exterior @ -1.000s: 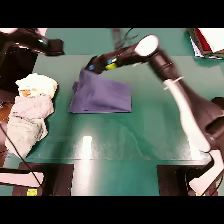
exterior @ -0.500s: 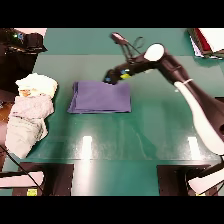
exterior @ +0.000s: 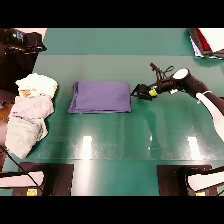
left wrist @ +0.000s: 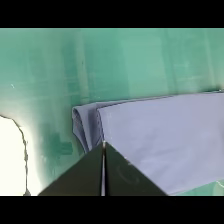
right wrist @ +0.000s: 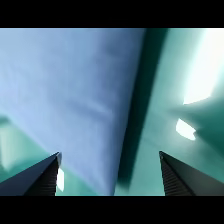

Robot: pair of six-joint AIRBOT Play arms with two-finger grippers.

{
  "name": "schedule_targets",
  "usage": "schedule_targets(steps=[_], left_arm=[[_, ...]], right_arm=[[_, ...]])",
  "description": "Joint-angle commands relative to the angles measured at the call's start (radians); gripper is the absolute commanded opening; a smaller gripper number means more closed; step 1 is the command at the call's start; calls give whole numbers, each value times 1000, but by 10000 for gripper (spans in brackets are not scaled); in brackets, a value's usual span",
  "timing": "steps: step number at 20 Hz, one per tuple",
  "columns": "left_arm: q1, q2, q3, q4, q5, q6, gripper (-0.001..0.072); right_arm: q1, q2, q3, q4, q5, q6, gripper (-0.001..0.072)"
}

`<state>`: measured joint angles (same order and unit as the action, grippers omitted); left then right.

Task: Fold the shirts.

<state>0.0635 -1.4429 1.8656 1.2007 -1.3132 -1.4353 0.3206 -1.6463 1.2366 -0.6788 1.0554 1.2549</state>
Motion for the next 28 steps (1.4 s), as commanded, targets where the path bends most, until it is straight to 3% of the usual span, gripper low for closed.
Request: schedule_targets(steps=[1, 4, 8, 9, 12, 13, 14, 18, 21, 28], left_arm=[[1, -1, -1, -4, 14, 3, 30], [1, -1, -1, -4, 13, 3, 30], [1, -1, -1, -4, 11, 3, 30], [1, -1, -1, -4, 11, 3, 30], [1, -1, -1, -4, 2, 3, 30], [1, -1, -1, -4, -6, 3, 31], [0, -1, -1, -5, -14, 3, 30], [0, -1, -1, -43, -24, 3, 31], [-24, -1, -1, -71, -30, 3, 30], [-206, -1, -1, -72, 39, 29, 30]], right_arm=[[17, -2, -72, 60, -113, -11, 697], [69, -68, -15, 61, -89, -10, 697], [146, -211, 126, 176, -23, -18, 695], [165, -239, 160, 200, -25, -18, 654], [214, -299, 261, 214, -32, -23, 265], [225, -302, 280, 213, -40, -39, 97], [232, -301, 298, 213, -47, -54, 14], [201, -265, 390, 204, 50, -59, 11], [111, -111, 352, 106, 47, -37, 11], [-335, 260, 185, -99, 154, 8, 11]])
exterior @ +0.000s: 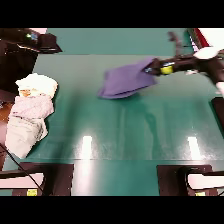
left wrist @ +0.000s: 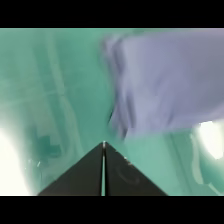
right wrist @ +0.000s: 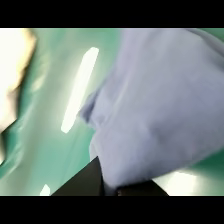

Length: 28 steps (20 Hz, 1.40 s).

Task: Fold the shirts.

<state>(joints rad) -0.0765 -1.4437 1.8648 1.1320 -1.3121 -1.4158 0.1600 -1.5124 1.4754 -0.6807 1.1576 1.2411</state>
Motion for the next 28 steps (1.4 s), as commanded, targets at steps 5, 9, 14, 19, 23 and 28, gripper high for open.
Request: schedule_targets(steps=[5, 9, 14, 19, 23, 28], left_arm=[[-140, 0, 0, -3, 85, 10, 30], [-164, 0, 0, -7, 86, 9, 30], [-164, 0, 0, -11, 84, 9, 30], [-164, 0, 0, -11, 72, 9, 30], [-164, 0, 0, -11, 73, 9, 30], [-164, 0, 0, -10, 72, 10, 30]], right_arm=[[-551, 252, -138, -135, 50, 23, 11], [-819, 256, -140, -133, 40, -2, 11], [-1001, 208, -94, -133, 22, -8, 11], [-1020, 127, 100, -133, 34, -9, 11], [-1020, 116, 213, -136, 81, -9, 11], [-1020, 116, 271, -188, 199, -11, 11]])
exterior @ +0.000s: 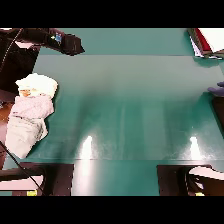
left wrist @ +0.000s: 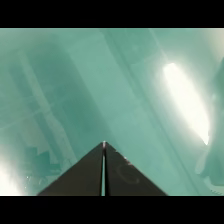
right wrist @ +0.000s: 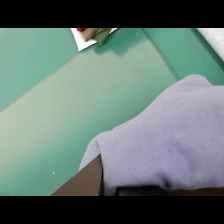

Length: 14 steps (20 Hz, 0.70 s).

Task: Fold the shirts.

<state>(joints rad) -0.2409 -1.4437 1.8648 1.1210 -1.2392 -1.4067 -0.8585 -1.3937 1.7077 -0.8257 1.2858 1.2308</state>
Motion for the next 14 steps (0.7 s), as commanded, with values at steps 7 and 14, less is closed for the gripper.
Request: schedule_targets(steps=[7, 14], left_arm=[[0, 0, 0, 2, -1, 6, 30], [0, 0, 0, 2, 1, 27, 30]], right_arm=[[-47, 77, -29, -327, 135, 30, 12], [-211, 196, -229, -536, 162, 44, 286]])
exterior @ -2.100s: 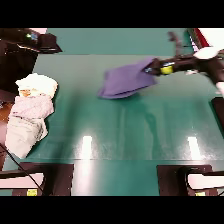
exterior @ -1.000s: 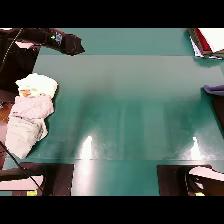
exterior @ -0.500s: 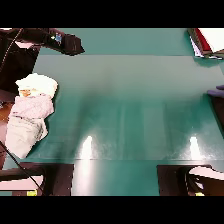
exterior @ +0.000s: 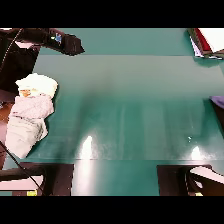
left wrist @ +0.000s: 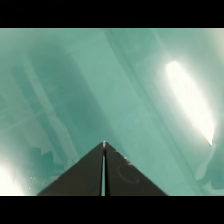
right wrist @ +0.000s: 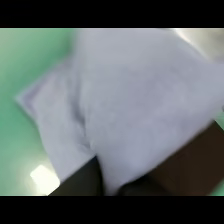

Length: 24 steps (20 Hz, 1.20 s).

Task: Fold the shirts.

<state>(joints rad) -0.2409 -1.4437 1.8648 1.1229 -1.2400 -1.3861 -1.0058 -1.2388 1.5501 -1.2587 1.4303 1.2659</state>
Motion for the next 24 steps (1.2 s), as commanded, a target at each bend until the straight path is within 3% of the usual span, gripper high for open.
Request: schedule_targets(steps=[1, 2, 5, 9, 13, 18, 19, 21, 22, 24], left_arm=[[0, 0, 0, 0, 2, 7, 30], [0, 0, 0, 0, 2, 7, 30], [0, 0, 0, 0, 2, 7, 31], [0, 0, 0, -1, 3, 6, 31], [0, 0, 0, -2, 13, 5, 31], [0, 0, 0, -5, 8, -2, 31], [0, 0, 0, -5, 14, -2, 31], [0, 0, 0, -5, 27, -2, 31], [0, 0, 0, -5, 29, -2, 31], [0, 0, 0, -5, 29, -2, 31]], right_arm=[[-96, 55, -98, -105, 18, 9, 419], [-127, 64, -117, -103, 18, 9, 464], [-182, 97, -172, -46, 3, 10, 462], [-119, 105, -224, 290, -15, 10, 448], [153, 105, -283, 529, -11, 10, 449], [576, 101, -317, 525, -79, 9, 445], [642, 100, -317, 525, -91, 9, 377], [759, 100, -317, 523, -135, 8, 104], [807, 100, -317, 523, -163, 8, 13], [870, 100, -317, 524, -197, 8, 13]])
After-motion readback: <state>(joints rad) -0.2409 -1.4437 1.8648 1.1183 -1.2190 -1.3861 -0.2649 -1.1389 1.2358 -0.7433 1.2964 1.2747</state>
